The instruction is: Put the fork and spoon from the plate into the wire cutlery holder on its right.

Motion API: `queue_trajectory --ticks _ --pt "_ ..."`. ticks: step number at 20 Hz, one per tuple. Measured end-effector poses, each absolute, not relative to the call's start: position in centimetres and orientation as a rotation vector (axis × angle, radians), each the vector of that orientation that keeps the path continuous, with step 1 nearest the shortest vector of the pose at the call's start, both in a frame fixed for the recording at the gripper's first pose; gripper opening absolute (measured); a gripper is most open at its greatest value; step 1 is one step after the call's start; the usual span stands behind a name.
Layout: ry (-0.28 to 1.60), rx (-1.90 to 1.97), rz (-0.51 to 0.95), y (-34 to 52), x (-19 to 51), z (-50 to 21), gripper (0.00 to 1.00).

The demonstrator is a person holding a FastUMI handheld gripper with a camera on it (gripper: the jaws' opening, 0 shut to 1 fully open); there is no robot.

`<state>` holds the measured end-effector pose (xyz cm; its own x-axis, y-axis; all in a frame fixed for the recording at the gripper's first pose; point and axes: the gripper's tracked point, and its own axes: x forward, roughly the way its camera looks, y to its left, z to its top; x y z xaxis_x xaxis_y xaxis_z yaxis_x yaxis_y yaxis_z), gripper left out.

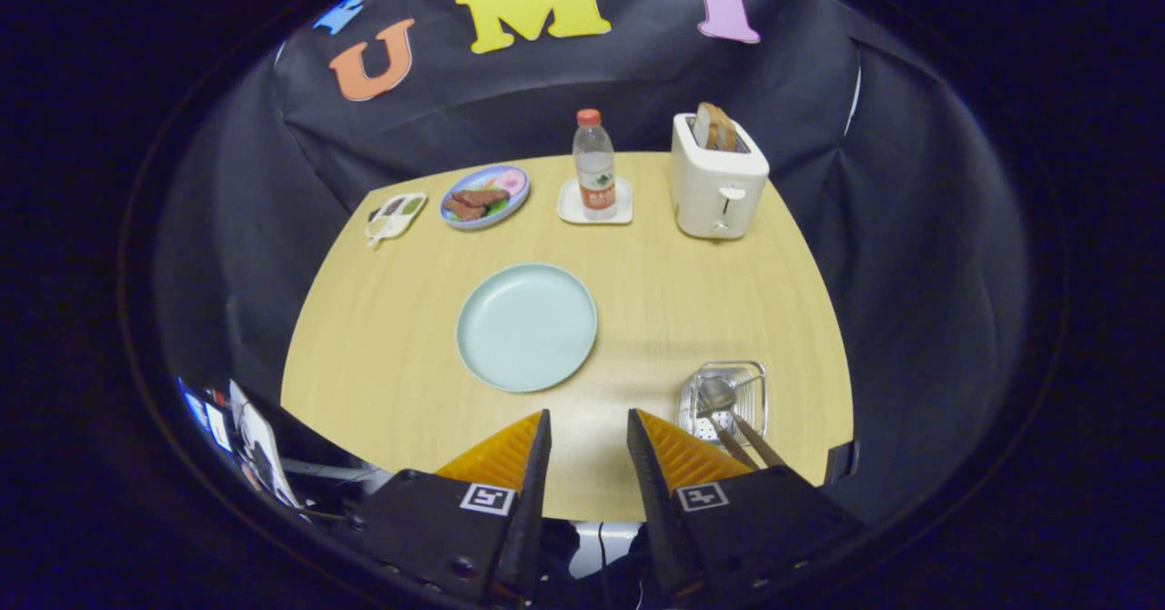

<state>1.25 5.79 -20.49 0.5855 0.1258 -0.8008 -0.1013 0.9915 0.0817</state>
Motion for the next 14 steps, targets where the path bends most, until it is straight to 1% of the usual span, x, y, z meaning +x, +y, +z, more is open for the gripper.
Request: queue_trajectory --ticks 5,8,10,14 --pt "0.697 0.028 0.141 8.9 2.7 -15.0 0.57" --pt "0.521 -0.013 0.116 10.0 3.1 -10.7 0.67" --pt "0.404 -0.028 0.112 11.3 3.0 -8.0 0.71" --pt "0.208 -0.021 0.115 14.0 1.6 -1.9 0.85"
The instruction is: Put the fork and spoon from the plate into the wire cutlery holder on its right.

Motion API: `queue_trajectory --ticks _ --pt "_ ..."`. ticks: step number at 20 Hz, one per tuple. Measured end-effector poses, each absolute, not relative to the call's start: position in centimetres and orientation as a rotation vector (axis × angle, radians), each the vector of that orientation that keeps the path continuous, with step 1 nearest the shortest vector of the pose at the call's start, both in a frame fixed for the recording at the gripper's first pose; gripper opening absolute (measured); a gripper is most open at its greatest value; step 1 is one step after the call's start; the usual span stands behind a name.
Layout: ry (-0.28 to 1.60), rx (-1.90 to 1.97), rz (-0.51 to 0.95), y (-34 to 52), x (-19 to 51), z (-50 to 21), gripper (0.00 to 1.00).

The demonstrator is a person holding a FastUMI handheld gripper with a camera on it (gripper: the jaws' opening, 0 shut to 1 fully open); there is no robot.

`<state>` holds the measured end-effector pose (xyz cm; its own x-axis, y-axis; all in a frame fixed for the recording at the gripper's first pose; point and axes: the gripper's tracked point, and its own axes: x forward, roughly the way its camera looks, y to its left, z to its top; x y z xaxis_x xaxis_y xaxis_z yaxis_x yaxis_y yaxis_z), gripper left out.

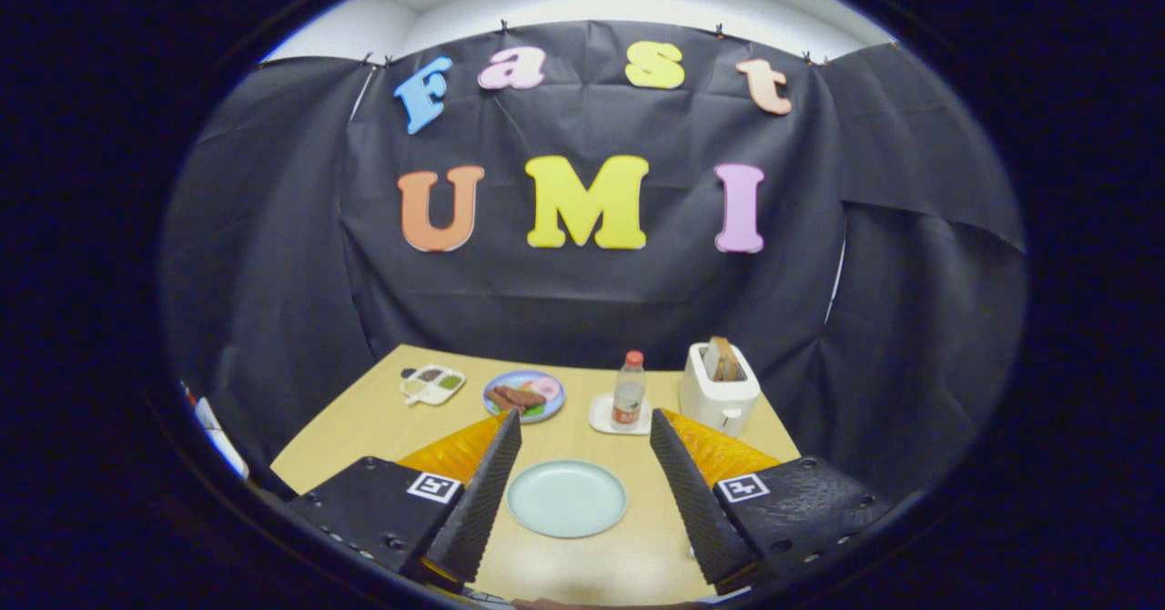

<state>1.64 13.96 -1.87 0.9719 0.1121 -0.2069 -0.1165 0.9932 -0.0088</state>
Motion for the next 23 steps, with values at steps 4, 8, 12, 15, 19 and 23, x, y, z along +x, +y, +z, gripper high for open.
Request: queue_trajectory --ticks 4,8,12,15,19,23 --pt "0.087 -0.029 0.101 15.4 0.0 2.0 0.94" --pt "0.030 -0.039 0.077 16.0 -1.3 2.7 0.96" --pt "0.022 -0.019 0.052 16.5 -1.5 2.5 0.96" --pt "0.036 -0.020 0.052 16.9 -1.5 2.2 0.96" --pt "0.034 -0.053 0.050 17.0 -1.3 1.7 0.96" --pt "0.052 -0.064 0.063 17.2 -0.9 1.2 0.96"
